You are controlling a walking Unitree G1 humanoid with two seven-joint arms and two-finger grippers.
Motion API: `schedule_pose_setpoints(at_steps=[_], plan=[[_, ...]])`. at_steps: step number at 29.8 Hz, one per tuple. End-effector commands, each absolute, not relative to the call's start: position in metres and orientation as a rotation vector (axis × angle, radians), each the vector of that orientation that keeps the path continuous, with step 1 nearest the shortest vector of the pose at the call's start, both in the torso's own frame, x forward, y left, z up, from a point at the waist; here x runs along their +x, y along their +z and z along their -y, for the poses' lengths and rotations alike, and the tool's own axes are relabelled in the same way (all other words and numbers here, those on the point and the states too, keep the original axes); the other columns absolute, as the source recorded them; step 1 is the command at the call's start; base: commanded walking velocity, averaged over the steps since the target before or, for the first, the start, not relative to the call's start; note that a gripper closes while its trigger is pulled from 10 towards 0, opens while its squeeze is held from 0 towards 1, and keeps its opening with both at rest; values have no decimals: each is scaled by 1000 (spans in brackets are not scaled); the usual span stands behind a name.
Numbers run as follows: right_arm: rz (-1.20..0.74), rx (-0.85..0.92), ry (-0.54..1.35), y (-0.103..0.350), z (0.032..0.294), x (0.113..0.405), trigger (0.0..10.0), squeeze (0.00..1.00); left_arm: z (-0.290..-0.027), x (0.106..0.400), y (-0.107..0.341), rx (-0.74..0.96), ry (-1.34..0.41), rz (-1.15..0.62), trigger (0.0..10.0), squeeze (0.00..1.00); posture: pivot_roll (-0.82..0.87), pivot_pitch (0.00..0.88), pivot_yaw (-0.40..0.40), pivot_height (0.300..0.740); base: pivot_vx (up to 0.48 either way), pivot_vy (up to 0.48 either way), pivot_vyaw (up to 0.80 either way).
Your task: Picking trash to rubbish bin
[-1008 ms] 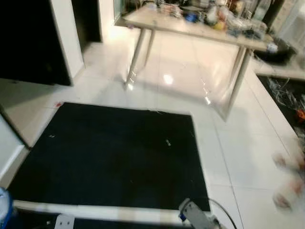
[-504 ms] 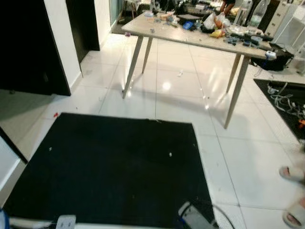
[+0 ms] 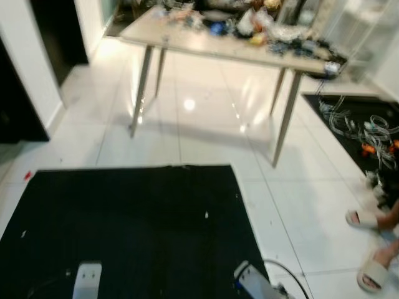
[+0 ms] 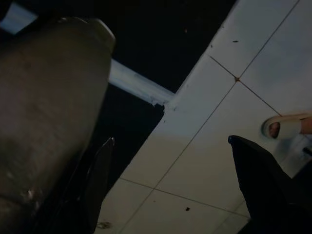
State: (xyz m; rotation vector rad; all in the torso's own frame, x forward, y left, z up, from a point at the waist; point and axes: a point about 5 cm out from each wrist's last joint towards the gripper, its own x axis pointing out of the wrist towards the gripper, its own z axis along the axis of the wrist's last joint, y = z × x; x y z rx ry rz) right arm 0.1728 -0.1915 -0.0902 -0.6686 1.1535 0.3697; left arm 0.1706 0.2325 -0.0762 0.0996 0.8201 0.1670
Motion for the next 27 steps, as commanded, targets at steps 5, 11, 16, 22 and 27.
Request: schedule_pose_setpoints(at_steps=[5, 11, 16, 22, 27], plan=[[-1161, -671, 304, -89, 203, 171, 10000, 0, -222, 225, -42, 59, 66, -563, 10000, 0, 110, 45, -15, 740, 480, 0, 0], [-1158, -678, 274, -87, 209, 174, 10000, 0, -205, 272, 2, 12, -52, -285, 10000, 0, 94, 41, -18, 740, 480, 0, 0], [-1161, -684, 260, -86, 213, 174, 10000, 0, -180, 301, 45, -32, -200, -55, 10000, 0, 90, 40, -23, 740, 480, 0, 0], [-1165, -689, 254, -86, 216, 173, 10000, 0, -134, 315, 108, -112, -466, 223, 10000, 0, 89, 40, -24, 740, 480, 0, 0], [-1171, -679, 248, -86, 217, 172, 10000, 0, -109, 316, 134, -137, -570, 323, 10000, 0, 82, 41, -19, 740, 480, 0, -626]])
